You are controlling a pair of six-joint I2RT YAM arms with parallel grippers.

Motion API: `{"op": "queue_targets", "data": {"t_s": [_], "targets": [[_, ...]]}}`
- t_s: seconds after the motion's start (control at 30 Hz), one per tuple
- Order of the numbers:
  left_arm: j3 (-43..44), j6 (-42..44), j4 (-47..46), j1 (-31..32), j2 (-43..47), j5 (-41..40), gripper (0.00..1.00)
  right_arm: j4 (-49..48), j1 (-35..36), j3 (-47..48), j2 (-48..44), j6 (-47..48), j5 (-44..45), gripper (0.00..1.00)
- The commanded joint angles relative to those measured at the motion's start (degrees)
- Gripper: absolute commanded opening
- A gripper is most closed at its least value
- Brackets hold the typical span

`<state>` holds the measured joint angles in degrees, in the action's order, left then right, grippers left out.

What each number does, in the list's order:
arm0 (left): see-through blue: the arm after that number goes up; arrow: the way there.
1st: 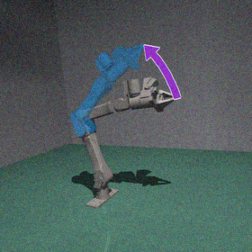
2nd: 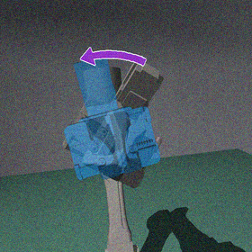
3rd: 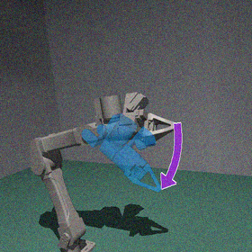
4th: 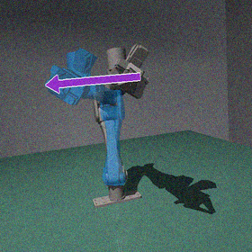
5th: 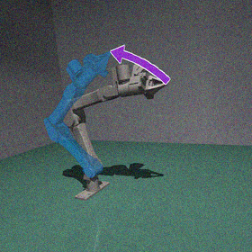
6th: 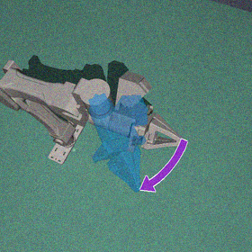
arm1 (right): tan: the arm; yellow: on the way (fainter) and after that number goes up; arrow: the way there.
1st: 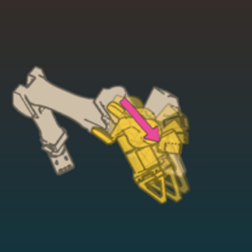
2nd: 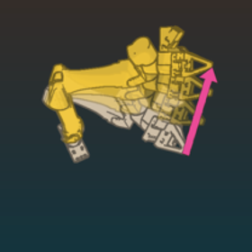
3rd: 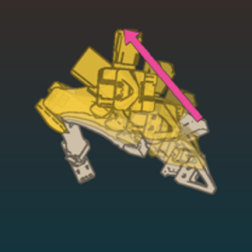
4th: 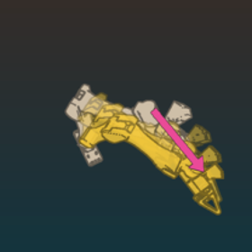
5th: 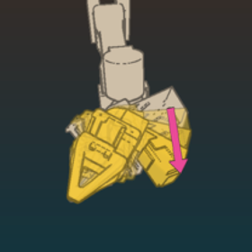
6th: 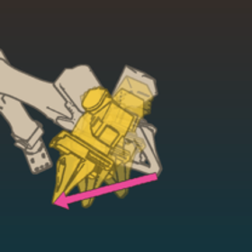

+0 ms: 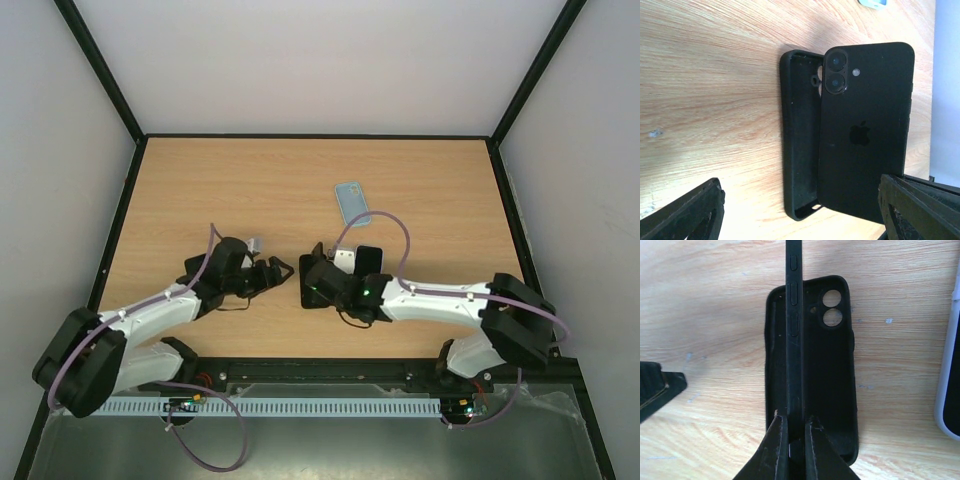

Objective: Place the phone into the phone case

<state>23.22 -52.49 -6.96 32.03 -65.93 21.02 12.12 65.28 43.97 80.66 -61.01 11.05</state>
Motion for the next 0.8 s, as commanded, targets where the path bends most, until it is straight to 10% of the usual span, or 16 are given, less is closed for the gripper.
{"op": "queue_targets", "data": {"t_s": [0.0, 0.77], "targets": [[-0.6, 0.9, -2.0, -0.9, -1.7, 2.1, 0.81, 7.1, 0.1, 5.6, 4.0, 2.1, 5.2, 0.02], [-1.5, -0.7, -11.1, 0.5, -10.1, 7.1, 0.67, 16.7, 0.2, 11.2, 9.3, 3.0, 7.7, 0.02]]}}
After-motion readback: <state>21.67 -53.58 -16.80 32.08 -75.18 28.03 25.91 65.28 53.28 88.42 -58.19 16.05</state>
